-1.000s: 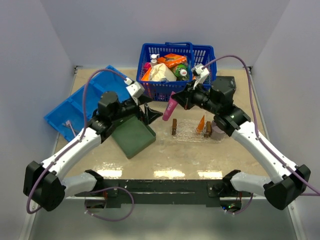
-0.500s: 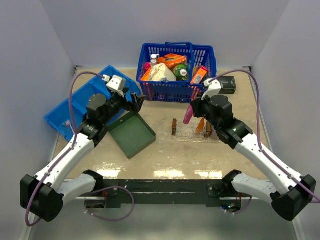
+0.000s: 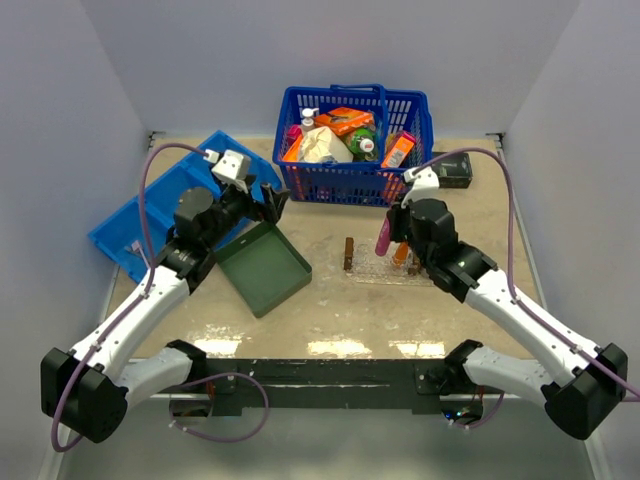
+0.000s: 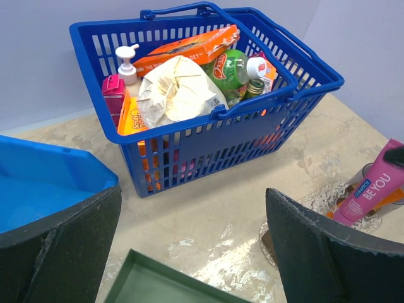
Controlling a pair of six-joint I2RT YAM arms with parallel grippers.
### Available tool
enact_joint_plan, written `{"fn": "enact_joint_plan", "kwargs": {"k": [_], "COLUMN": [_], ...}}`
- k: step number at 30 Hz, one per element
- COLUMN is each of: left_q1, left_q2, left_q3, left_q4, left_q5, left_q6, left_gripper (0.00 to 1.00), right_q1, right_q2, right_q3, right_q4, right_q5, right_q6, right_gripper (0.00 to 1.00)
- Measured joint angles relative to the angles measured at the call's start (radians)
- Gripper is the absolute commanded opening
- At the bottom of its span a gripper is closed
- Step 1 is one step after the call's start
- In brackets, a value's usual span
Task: Prepare toiletry sets of a toothbrush and toothpaste on the tray
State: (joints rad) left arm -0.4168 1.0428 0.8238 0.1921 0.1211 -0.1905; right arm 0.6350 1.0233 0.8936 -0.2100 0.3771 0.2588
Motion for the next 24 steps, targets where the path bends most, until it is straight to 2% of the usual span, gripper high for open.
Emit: {"fn": "enact_joint_plan", "kwargs": {"k": [24], "left_q1": [0.002], "left_q2": [-0.029], "left_q3": [-0.003], "left_q4": [-0.018], "left_q5": [-0.129], "left_q6": [0.004], "left_gripper": [1.0], "right_q1": [0.006], "right_q2": [0.018], "right_q3": [-0.077], "right_q4": [0.083], "right_q5": [0.051], "right_q6": [-0.018], "right_gripper": [0.0]}}
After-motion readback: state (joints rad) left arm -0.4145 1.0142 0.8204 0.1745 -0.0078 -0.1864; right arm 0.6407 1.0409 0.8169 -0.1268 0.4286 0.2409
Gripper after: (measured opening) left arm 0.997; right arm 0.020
